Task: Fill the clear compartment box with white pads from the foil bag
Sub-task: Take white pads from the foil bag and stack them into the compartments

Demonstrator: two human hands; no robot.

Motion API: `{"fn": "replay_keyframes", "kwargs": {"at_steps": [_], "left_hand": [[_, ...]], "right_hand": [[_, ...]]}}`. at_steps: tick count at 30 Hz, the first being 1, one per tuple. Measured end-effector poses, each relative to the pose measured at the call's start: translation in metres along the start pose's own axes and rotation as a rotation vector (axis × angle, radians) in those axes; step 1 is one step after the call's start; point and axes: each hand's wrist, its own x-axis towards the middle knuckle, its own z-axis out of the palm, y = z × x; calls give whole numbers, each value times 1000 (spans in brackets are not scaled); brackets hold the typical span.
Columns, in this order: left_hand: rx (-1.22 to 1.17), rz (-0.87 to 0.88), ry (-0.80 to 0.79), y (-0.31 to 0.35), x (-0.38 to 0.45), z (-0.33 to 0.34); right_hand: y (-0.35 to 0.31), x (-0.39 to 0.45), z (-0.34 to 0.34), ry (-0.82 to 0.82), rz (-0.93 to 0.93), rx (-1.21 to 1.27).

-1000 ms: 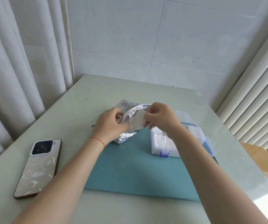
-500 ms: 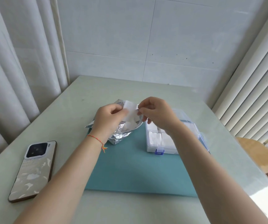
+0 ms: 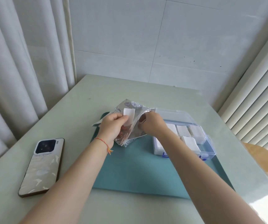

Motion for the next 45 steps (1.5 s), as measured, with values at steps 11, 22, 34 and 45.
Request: {"fn": "replay_keyframes", "kwargs": {"at_steps": [11,22,34,45], "left_hand": [[-45,-17,-2,3,-3,-1],[-130,59,-121,19,-16,1],[-124,61,-237,24,-22,0],[-229,4,-255,25,-21,-2]], "right_hand": [[3,-27,-45,12,47,135],[-3,-71,-56,48,-59,941],[-5,-69,-37,89,-37,790],[-8,-68,-33,145,4,918]]}}
